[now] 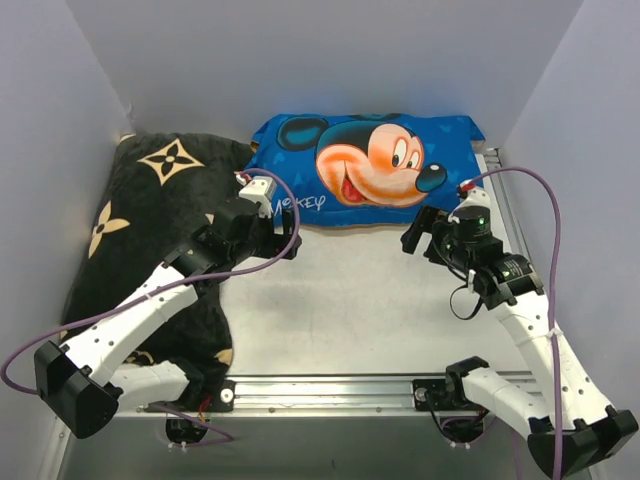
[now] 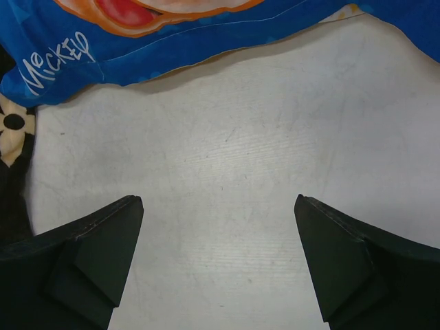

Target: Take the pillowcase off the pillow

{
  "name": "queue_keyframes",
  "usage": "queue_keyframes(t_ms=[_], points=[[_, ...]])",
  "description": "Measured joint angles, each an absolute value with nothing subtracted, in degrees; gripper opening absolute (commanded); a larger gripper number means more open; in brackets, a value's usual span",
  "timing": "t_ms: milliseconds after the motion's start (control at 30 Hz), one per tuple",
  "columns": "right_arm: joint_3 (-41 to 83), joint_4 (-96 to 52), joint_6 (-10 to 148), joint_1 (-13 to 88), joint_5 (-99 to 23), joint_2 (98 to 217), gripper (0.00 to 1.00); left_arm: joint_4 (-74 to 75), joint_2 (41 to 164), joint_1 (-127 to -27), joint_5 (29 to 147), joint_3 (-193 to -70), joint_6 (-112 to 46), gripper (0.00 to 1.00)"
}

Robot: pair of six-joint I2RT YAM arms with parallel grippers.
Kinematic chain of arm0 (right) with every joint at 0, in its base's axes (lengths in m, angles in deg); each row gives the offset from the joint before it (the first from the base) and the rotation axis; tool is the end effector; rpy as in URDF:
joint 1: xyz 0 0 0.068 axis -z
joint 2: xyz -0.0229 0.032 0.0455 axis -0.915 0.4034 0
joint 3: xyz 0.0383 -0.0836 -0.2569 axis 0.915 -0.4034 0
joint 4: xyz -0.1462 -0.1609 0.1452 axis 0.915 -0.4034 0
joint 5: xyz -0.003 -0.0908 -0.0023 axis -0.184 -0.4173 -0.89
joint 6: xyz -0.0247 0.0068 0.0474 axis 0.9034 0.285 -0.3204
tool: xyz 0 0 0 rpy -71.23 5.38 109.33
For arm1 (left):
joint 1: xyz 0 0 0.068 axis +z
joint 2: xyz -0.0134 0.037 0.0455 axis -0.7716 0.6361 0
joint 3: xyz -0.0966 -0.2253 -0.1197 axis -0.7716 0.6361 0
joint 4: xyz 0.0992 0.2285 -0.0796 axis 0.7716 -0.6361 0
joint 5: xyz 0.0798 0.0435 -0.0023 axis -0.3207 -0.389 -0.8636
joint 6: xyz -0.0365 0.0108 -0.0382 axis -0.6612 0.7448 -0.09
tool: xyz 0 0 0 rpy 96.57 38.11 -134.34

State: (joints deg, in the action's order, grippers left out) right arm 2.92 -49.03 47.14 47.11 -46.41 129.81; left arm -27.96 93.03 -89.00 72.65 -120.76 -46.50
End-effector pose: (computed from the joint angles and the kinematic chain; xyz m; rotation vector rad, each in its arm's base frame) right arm 0.1915 0.0658 0.3598 0.1768 2.0028 0.5198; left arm 0.2031 -0.1560 0.3403 0.1830 2.1362 -0.5286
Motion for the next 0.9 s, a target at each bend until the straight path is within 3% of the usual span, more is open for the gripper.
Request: queue_keyframes(t_ms=[267, 500, 900], points=[[4.5, -46.3, 48.0, 48.6, -46.3, 136.7, 1.0, -22.7, 99.4, -86.2, 69.2, -121.3, -49.7, 0.97], [8.8, -40.8, 46.8, 65.6, -41.4, 151.7, 1.0, -16.4, 116.1, -79.6, 66.8, -127.7, -51.7, 0.97], [11.6, -25.9, 44.8, 71.1, -37.6, 169.0, 1.0, -2.8, 131.0, -72.2, 73.3, -130.0, -48.1, 0.98]])
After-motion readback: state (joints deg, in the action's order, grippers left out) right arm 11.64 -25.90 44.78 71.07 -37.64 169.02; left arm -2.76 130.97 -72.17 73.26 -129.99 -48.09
